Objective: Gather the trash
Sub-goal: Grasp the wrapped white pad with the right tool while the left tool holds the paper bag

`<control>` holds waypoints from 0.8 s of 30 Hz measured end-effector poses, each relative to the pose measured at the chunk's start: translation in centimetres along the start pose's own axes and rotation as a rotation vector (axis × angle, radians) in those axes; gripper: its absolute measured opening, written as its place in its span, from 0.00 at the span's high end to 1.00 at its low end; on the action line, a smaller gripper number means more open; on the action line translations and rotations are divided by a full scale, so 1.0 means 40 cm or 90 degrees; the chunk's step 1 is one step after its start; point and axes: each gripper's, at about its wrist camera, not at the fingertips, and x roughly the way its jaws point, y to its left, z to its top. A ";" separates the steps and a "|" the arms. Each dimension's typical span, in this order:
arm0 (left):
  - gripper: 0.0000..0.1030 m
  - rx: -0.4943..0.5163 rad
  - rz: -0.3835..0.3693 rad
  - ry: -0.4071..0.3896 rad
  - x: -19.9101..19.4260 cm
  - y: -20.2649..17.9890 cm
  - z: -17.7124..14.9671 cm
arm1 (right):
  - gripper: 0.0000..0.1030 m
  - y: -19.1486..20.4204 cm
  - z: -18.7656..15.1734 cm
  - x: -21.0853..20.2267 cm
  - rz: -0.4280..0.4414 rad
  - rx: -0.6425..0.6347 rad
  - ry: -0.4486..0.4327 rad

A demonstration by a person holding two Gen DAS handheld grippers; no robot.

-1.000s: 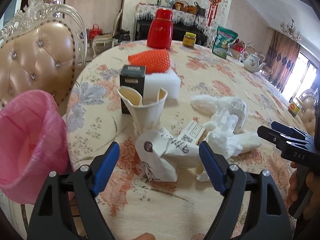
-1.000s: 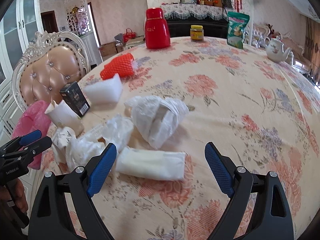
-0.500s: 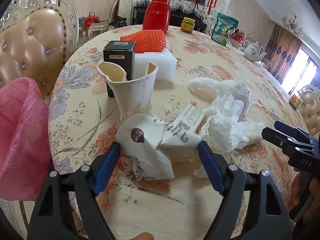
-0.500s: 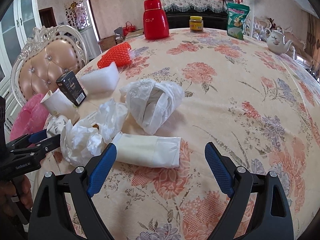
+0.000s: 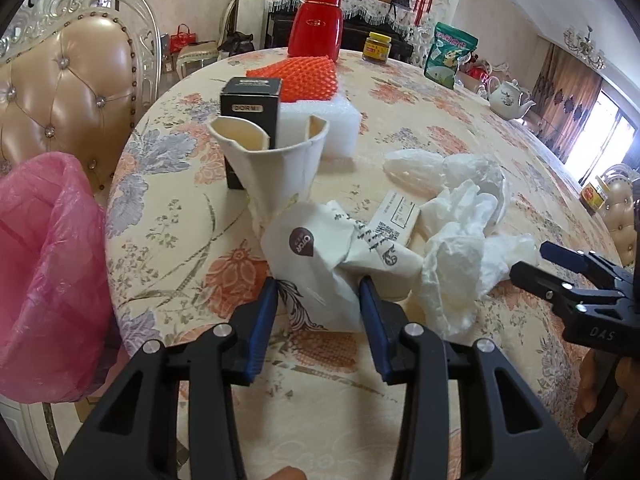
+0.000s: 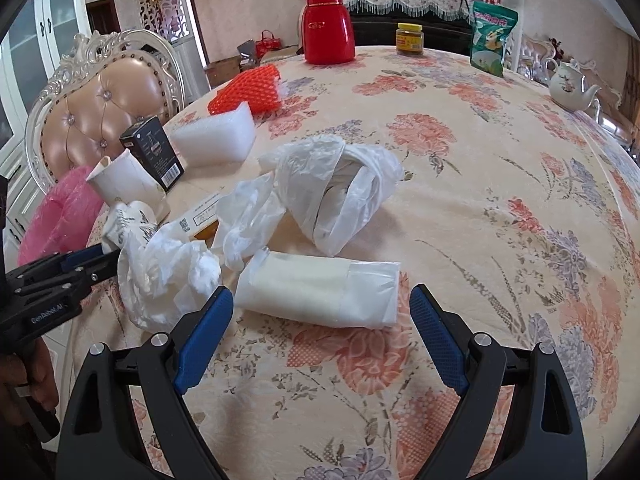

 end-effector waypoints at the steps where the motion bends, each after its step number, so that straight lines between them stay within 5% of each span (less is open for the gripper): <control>1: 0.61 0.001 0.002 -0.001 -0.006 0.003 -0.001 | 0.18 0.003 0.000 0.003 0.001 -0.001 0.002; 24: 0.60 0.002 -0.002 -0.029 -0.081 0.016 -0.017 | 0.18 0.048 0.020 0.074 -0.049 -0.012 0.050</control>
